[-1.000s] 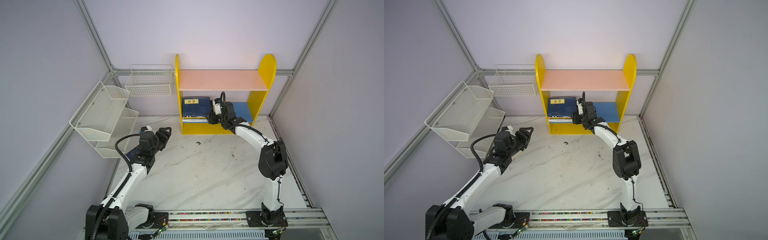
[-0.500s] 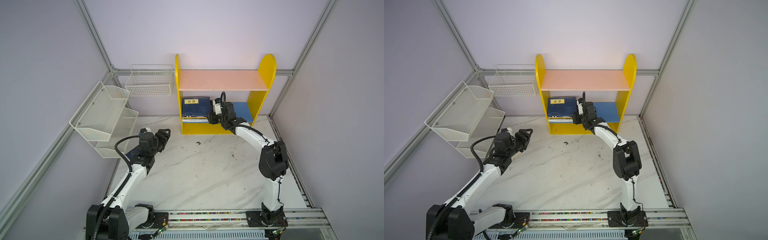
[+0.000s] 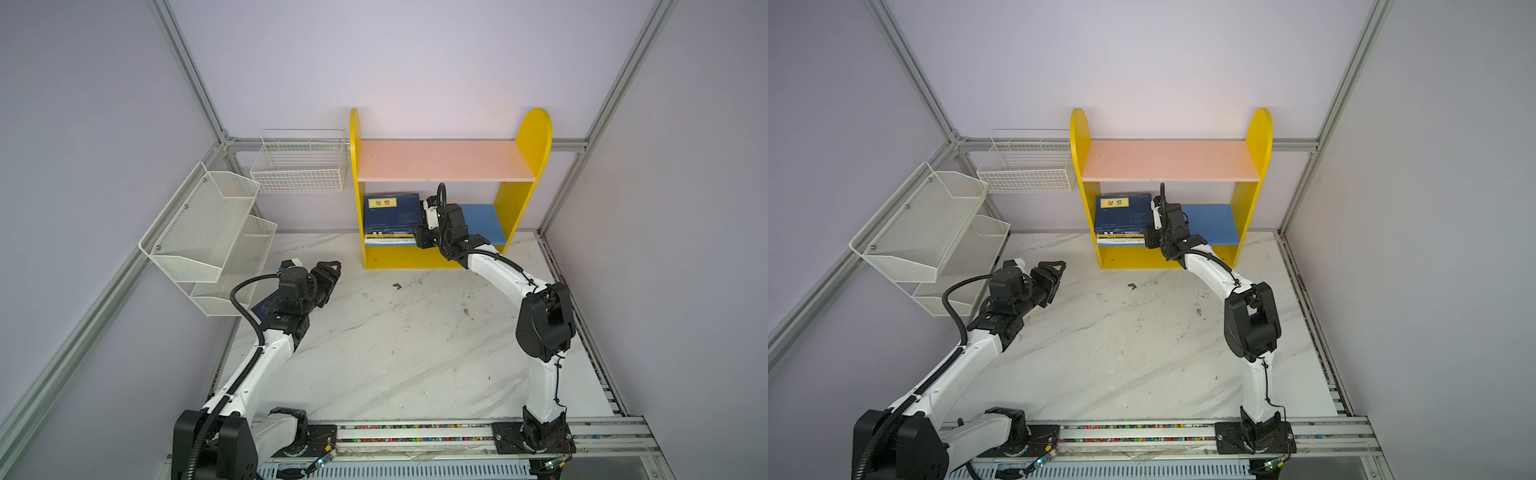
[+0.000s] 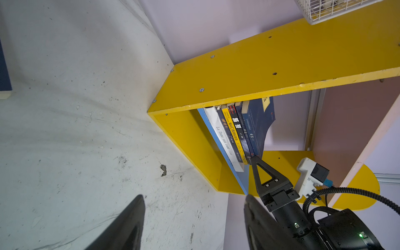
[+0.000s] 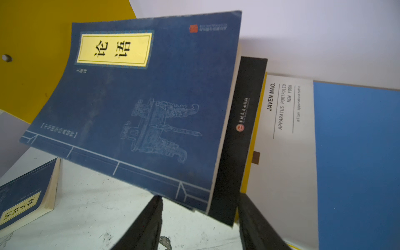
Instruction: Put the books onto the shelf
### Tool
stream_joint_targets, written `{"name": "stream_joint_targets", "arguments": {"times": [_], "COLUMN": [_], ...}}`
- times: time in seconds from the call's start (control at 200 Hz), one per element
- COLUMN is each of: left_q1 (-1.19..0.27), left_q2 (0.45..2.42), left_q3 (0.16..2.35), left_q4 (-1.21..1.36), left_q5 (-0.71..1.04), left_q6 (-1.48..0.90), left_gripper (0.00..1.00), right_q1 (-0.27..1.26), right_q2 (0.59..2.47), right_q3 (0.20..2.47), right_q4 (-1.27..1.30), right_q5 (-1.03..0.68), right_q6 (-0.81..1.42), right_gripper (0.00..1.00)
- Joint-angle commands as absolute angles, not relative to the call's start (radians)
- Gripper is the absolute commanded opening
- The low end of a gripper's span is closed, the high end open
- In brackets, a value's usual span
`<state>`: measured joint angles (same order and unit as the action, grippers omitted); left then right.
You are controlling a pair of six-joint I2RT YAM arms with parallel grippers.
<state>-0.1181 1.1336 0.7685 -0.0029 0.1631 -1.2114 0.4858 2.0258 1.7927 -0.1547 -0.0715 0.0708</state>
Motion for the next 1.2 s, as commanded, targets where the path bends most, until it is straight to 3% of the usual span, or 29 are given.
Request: {"name": "stream_joint_targets", "arguments": {"times": [0.0, 0.12, 0.495, 0.585, 0.81, 1.195], "left_q1": [-0.109, -0.106, -0.098, -0.097, -0.091, -0.086], "left_q2": [1.111, 1.113, 1.121, 1.121, 1.123, 1.124], "left_q3": [0.719, 0.713, 0.709, 0.709, 0.707, 0.706], "left_q4": [0.033, 0.038, 0.043, 0.044, 0.045, 0.054], "left_q5": [0.165, 0.168, 0.186, 0.190, 0.196, 0.205], "left_q6": [-1.210, -1.213, -1.219, -1.218, -1.220, -1.226], "left_gripper": [0.71, 0.71, 0.71, 0.71, 0.71, 0.71], "right_q1": [0.555, 0.566, 0.565, 0.548, 0.484, 0.473], "right_q2": [2.029, 2.023, 2.014, 1.990, 1.933, 1.963], "right_q3": [1.843, 1.827, 1.829, 1.813, 1.761, 1.794], "right_q4": [-0.129, -0.131, -0.142, -0.129, -0.063, -0.065], "right_q5": [-0.149, -0.138, -0.053, -0.098, -0.217, -0.265], "right_q6": [0.016, -0.003, -0.033, -0.034, 0.009, 0.050], "right_gripper": [0.58, 0.69, 0.84, 0.89, 0.92, 0.92]}}
